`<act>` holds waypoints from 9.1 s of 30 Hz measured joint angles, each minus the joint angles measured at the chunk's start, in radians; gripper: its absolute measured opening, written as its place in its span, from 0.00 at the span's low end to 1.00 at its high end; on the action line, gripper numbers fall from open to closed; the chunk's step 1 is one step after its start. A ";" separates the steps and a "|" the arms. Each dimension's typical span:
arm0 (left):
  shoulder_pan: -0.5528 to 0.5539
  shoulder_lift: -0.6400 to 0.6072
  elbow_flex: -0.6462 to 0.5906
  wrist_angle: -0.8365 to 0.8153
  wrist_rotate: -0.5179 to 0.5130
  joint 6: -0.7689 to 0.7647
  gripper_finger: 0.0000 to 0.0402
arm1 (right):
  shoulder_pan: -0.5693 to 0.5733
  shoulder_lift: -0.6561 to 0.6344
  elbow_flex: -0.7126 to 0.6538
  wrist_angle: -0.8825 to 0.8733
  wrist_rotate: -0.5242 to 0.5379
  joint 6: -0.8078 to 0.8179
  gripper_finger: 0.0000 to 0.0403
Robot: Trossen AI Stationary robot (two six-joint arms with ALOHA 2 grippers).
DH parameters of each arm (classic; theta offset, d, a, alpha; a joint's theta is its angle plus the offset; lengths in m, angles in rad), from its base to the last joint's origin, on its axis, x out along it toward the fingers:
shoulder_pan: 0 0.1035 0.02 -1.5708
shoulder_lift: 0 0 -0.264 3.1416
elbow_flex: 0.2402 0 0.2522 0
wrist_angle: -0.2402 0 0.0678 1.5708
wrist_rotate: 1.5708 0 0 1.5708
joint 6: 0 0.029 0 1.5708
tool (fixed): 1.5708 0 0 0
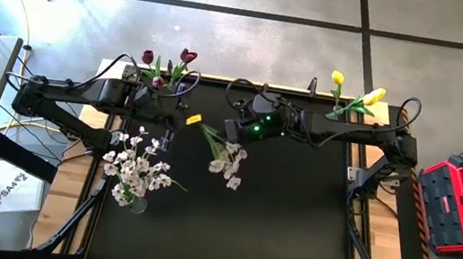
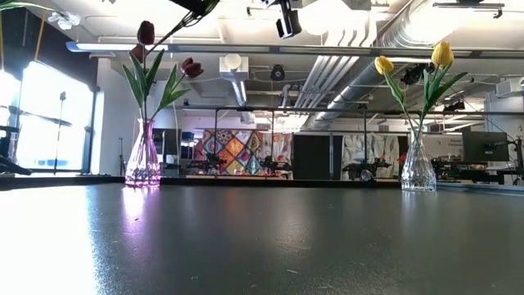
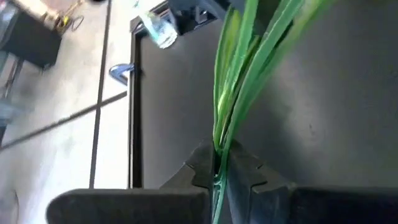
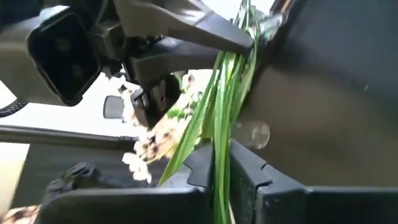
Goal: Sort flowers into vase by color
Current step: Put the white flowers into the bottom transparent flower vase
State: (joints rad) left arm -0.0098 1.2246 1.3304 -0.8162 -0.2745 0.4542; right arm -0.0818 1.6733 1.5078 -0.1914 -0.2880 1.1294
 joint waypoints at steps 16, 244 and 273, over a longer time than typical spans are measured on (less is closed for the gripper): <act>0.112 -0.170 -0.025 0.160 -0.019 -0.309 0.00 | 0.140 -0.154 0.105 0.009 0.609 -0.591 0.33; -0.147 -1.194 -0.931 0.897 0.934 -1.209 0.62 | 0.242 -0.220 0.092 -0.588 0.800 -0.031 0.33; -0.147 -1.190 -0.902 0.709 0.638 -1.109 0.77 | 0.257 -0.142 0.092 -0.481 0.735 -0.091 0.33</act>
State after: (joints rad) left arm -0.1570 0.0350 0.4285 -0.1072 0.3634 -0.6551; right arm 0.1753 1.5318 1.5993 -0.6724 0.4469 1.0383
